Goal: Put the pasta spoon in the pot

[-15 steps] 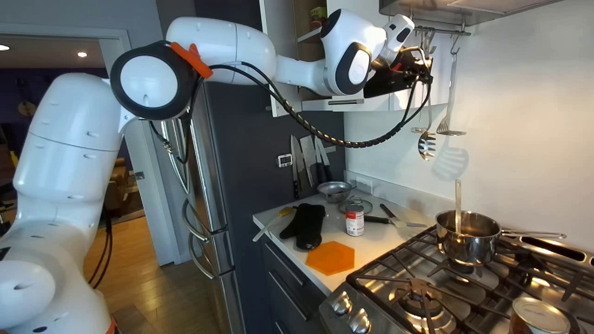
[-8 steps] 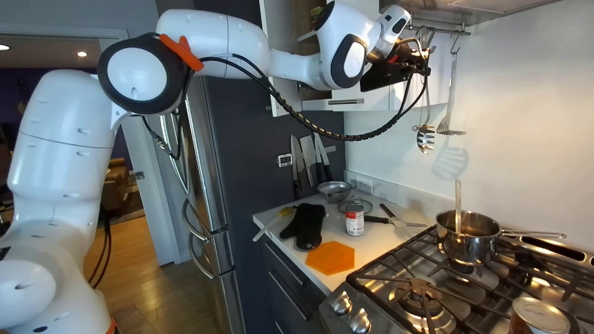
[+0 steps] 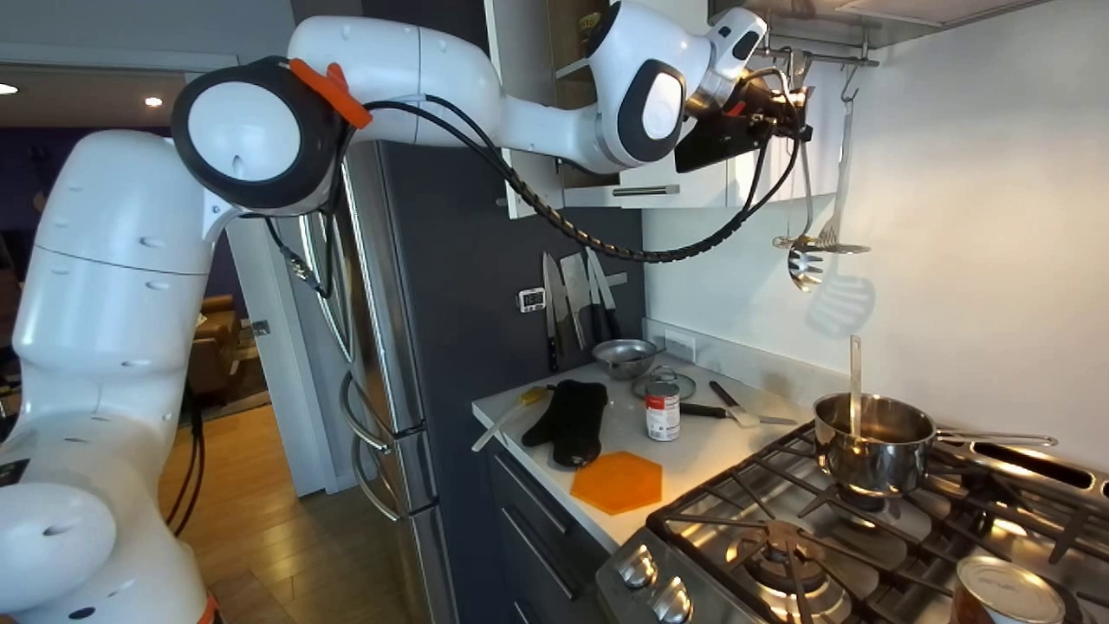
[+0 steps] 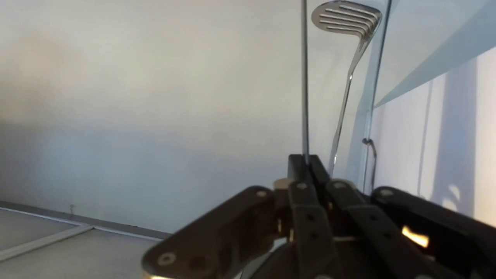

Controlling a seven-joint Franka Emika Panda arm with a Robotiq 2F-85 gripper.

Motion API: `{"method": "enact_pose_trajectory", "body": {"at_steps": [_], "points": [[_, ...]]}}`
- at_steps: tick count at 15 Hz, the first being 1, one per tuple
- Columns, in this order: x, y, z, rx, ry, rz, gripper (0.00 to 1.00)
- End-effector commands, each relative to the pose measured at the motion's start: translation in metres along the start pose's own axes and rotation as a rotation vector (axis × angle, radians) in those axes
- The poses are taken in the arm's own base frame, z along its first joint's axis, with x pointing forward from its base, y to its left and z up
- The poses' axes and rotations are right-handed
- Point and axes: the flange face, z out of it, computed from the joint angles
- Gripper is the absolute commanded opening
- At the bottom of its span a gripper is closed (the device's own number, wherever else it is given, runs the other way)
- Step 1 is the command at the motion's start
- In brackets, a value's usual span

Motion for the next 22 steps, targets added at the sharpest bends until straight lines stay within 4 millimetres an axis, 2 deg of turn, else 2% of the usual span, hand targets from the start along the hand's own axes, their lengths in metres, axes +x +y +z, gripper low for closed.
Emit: {"method": "enact_pose_trajectory", "body": {"at_steps": [1,9,15,22], "points": [[-0.004,0.007,-0.005,-0.046,-0.03,0.01,0.01],[-0.005,-0.011,-0.004,-0.009,-0.055,-0.02,0.01],[0.003,-0.031,0.001,0.024,-0.111,-0.09,0.01],[0.015,-0.029,-0.002,-0.007,-0.112,-0.098,0.01]]}}
